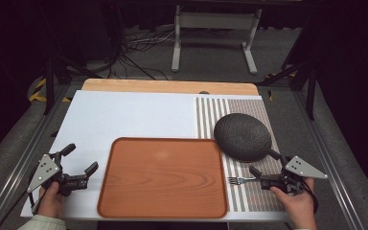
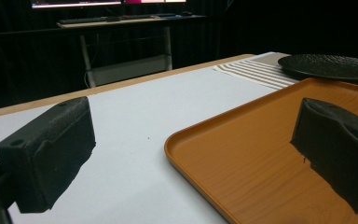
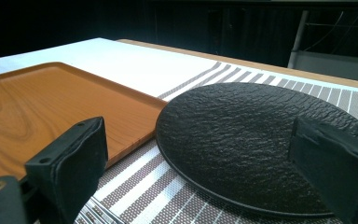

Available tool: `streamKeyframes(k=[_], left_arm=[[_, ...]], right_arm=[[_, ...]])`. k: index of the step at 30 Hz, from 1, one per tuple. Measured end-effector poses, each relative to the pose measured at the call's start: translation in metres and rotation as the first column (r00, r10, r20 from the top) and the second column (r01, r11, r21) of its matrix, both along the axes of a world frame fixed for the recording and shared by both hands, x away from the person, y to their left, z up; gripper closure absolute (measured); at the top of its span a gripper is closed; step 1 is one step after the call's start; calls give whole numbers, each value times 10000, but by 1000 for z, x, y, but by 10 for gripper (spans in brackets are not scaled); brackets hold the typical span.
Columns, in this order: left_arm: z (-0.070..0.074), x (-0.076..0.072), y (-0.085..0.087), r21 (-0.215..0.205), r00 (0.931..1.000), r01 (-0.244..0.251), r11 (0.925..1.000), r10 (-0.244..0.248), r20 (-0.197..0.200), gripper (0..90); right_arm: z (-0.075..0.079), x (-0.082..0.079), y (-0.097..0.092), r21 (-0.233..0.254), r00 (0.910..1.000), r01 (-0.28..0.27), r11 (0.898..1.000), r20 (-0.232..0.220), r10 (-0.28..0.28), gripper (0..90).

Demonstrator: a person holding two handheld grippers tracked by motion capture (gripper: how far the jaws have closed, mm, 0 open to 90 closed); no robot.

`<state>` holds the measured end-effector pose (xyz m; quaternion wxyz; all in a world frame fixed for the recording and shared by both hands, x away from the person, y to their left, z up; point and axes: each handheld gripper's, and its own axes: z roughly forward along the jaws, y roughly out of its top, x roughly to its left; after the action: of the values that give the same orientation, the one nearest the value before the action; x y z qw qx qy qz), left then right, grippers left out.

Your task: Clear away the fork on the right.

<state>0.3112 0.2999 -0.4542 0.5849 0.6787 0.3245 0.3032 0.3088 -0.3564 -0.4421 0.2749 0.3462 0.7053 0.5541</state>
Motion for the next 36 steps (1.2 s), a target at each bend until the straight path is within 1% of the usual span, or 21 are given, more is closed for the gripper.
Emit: streamKeyframes(k=[3, 8, 27, 29, 33, 36], left_arm=[[0, 0, 0, -34, 10000, 10, 10000, -10, -12, 2], [0, 0, 0, -68, 10000, 33, 10000, -33, 3, 2], [1, 0, 0, -85, 10000, 45, 10000, -45, -6, 2], [1, 0, 0, -87, 10000, 42, 10000, -42, -11, 2], [1, 0, 1, -49, 10000, 33, 10000, -33, -59, 2], [1, 0, 1, -41, 10000, 6, 10000, -6, -35, 2]], right_arm=[[2, -1, -1, 31, 10000, 0, 10000, 60, 0, 54], [1, -1, -1, 105, 10000, -28, 9999, 34, 28, 53], [1, -1, -1, 95, 10000, -73, 9999, 8, 73, 52], [1, -1, -2, 14, 10000, -76, 10000, -4, 76, 52], [5, 2, -2, 88, 9999, -100, 9999, 46, 100, 59], [10, 5, 0, 264, 9998, -168, 9995, 85, 166, 57]])
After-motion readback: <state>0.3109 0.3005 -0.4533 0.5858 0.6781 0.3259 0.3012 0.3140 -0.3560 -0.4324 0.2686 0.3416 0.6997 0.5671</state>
